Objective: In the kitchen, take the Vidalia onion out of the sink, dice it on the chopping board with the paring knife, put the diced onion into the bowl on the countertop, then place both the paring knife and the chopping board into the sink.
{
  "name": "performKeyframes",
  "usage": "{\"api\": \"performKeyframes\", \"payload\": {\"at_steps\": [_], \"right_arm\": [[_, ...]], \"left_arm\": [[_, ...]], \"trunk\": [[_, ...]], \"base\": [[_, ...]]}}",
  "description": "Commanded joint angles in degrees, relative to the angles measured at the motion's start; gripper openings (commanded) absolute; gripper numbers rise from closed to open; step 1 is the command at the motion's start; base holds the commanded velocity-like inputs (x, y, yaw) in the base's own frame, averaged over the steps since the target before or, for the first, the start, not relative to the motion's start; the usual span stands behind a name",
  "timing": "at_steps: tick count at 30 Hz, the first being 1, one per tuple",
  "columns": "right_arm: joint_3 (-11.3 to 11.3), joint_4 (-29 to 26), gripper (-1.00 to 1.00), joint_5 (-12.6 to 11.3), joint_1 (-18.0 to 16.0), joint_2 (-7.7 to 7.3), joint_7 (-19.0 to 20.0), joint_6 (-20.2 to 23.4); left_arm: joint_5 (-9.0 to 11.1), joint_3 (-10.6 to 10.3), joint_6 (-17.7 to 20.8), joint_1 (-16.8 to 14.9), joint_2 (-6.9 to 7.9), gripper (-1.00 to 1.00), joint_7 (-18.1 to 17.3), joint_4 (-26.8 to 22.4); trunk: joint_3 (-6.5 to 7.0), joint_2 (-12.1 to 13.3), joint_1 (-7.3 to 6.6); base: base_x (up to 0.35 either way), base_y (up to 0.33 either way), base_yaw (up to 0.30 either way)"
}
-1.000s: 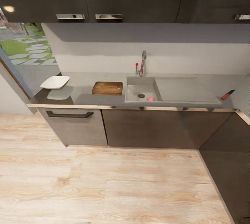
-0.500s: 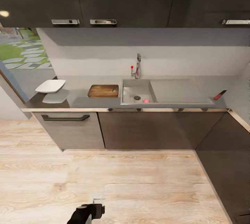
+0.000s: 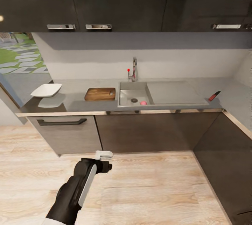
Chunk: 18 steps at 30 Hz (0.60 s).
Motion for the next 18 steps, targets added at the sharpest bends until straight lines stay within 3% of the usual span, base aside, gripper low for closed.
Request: {"api": "performKeyframes", "payload": {"at_steps": [1,5,15,18], "right_arm": [[-0.2,0.0,1.0,0.6,0.0,0.03,-0.4,-0.1],[-0.3,0.0,1.0,0.6,0.0,0.03,-0.4,-0.1],[-0.3,0.0,1.0,0.6,0.0,0.03,-0.4,0.0],[-0.3,0.0,1.0,0.6,0.0,0.03,-0.4,0.0]], "left_arm": [[0.7,0.0,0.4,-4.7,-0.02,1.0,0.6,1.9],[0.9,0.0,0.5,-12.7,-0.3,1.0,0.7,5.0],[1.6,0.0,0.8,-26.8,-0.65,1.0,0.6,9.0],[2.7,0.0,0.8,-31.4,-0.66,1.0,0.6,11.7]], "trunk": [[-0.02,-0.1,0.03],[0.35,-0.1,0.03],[1.26,-0.1,0.03],[1.53,-0.1,0.03]], "base": [[0.0,0.0,-0.094],[0.0,0.0,-0.093],[0.0,0.0,-0.091],[0.0,0.0,-0.088]]}}
